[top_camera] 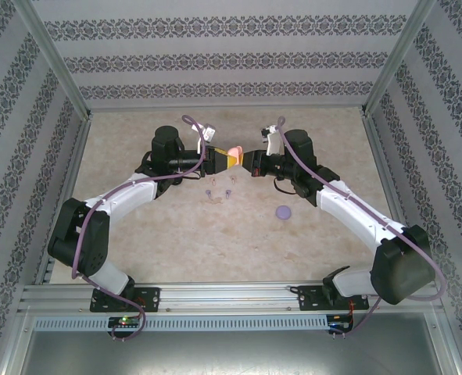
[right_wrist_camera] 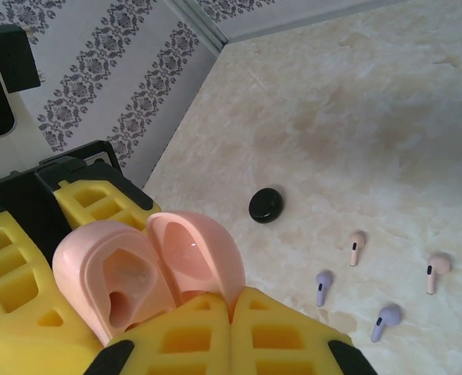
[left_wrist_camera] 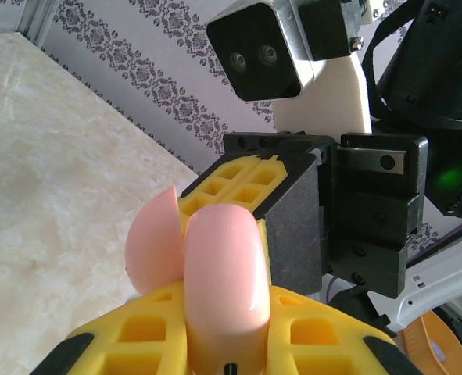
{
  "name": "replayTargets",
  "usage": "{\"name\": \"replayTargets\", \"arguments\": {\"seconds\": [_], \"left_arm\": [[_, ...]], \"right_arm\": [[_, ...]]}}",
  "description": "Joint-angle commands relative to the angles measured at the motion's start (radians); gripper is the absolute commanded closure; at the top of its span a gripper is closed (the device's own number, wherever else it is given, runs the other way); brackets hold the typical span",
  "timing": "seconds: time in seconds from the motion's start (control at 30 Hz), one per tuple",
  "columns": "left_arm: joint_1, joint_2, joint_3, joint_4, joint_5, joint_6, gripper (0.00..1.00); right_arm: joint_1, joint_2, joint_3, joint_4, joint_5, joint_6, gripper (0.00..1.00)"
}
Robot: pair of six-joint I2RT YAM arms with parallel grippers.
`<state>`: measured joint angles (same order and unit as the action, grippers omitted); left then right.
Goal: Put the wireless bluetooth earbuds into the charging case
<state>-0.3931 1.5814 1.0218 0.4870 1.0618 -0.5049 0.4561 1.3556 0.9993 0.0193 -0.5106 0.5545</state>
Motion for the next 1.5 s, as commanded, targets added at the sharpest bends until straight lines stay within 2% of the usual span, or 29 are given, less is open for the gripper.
{"name": "replayTargets", "arguments": {"seconds": [0.0, 0.03, 0.13, 0.27, 0.43, 0.7, 0.83, 1.0, 1.2, 1.47], "left_arm": [[-0.012, -0.021, 0.022, 0.039, 0.024, -0.001, 0.91], [-0.011, -0.023, 0.019, 0.031, 0.013, 0.004, 0.86], [-0.011, -0.033, 0.013, 0.003, -0.037, 0.023, 0.60], [-0.009, -0.051, 0.002, -0.028, -0.111, 0.052, 0.45], [0.012, -0.092, 0.008, -0.111, -0.140, 0.121, 0.35], [0.034, -0.094, 0.201, -0.609, -0.115, 0.474, 0.31], [0.035, -0.027, 0.341, -0.885, -0.070, 0.650, 0.29], [0.034, 0.080, 0.508, -1.174, -0.005, 0.823, 0.28], [0.034, 0.169, 0.627, -1.340, 0.051, 0.918, 0.29], [0.017, 0.235, 0.701, -1.415, 0.077, 0.959, 0.30]], "right_arm": [[0.001, 0.002, 0.040, 0.038, 0.001, 0.006, 1.00], [0.001, 0.001, 0.042, 0.035, 0.002, 0.005, 1.00], [0.001, 0.000, 0.048, 0.002, 0.025, -0.009, 1.00], [0.000, 0.000, 0.064, -0.067, 0.072, -0.048, 1.00], [-0.012, 0.002, 0.091, -0.156, 0.111, -0.120, 1.00], [-0.012, 0.038, 0.203, -0.405, 0.200, -0.409, 1.00], [-0.007, 0.053, 0.245, -0.502, 0.228, -0.560, 1.00], [-0.004, 0.064, 0.289, -0.575, 0.219, -0.630, 1.00], [0.010, 0.075, 0.324, -0.600, 0.195, -0.643, 1.00], [0.058, 0.113, 0.366, -0.615, 0.214, -0.654, 1.00]]}}
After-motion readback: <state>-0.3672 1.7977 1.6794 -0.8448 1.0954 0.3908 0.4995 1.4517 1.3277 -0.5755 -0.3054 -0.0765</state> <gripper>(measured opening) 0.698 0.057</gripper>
